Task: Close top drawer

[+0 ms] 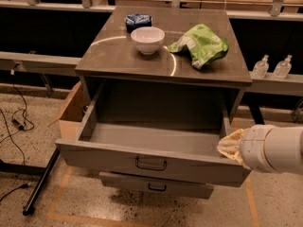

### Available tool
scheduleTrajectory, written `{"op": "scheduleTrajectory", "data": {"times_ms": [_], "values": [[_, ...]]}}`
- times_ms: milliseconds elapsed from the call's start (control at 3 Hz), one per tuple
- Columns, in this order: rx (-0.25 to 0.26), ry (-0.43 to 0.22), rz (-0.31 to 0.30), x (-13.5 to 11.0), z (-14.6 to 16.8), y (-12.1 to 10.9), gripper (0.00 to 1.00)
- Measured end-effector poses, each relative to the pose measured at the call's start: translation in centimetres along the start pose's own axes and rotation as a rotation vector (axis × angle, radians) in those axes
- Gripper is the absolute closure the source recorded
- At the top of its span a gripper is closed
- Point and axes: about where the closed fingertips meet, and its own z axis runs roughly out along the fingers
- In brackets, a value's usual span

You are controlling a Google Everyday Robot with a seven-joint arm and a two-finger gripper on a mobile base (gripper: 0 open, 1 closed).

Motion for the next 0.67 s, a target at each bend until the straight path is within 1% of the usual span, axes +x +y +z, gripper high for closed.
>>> {"op": "scheduleTrajectory", "data": {"times_ms": [333, 667], "values": [[-0.006, 0.009, 0.033, 1.4, 0.1, 2.2, 1.00], [-0.006, -0.025, 0.073, 2.5, 0.4, 5.1, 1.00]]}}
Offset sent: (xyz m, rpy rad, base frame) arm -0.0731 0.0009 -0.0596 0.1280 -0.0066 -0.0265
